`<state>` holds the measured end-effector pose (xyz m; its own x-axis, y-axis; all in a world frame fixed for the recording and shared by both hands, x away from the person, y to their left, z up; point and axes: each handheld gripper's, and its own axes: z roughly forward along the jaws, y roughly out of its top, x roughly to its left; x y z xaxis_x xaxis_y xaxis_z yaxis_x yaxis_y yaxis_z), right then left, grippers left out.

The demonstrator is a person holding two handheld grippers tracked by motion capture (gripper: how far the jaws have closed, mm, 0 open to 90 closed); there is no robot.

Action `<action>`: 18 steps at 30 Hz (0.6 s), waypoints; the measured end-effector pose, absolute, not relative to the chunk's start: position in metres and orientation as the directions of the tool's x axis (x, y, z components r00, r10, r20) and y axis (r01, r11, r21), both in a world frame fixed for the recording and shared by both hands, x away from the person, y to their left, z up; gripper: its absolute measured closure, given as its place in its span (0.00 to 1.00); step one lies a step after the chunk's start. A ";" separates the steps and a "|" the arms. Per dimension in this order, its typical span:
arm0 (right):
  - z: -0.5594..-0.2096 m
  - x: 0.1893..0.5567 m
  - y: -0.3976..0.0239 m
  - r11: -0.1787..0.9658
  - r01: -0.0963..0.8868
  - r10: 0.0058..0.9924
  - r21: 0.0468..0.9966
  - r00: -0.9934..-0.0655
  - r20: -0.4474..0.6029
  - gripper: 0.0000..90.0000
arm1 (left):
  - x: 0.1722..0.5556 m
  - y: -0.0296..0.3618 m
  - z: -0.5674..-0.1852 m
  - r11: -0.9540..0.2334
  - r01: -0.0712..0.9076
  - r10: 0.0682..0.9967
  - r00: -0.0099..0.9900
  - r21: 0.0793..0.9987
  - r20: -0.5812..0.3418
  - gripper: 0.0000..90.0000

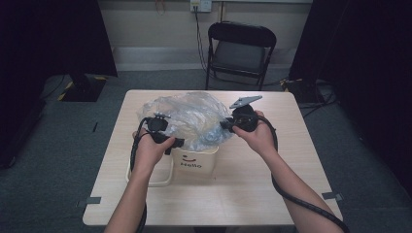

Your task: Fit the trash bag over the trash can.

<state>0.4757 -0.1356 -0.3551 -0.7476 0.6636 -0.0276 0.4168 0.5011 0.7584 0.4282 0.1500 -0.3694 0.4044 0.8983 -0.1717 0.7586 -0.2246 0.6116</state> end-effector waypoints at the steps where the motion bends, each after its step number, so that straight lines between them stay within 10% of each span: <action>1: -0.355 0.475 -0.134 0.509 0.409 0.658 0.757 -0.752 -0.036 0.92 | 0.428 0.150 -0.369 -0.217 0.758 0.899 0.401 0.615 -0.176 0.24; 18: -0.363 0.454 -0.071 0.589 0.340 0.491 0.733 -0.871 0.011 0.98 | 0.424 0.144 -0.358 -0.214 0.725 0.885 0.428 0.654 -0.185 0.23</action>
<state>0.4540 -0.0711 -0.3630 -0.8714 0.4905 0.0106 0.3405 0.5890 0.7329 0.4245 0.1440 -0.3577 0.4282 0.8846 -0.1845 0.7252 -0.2145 0.6543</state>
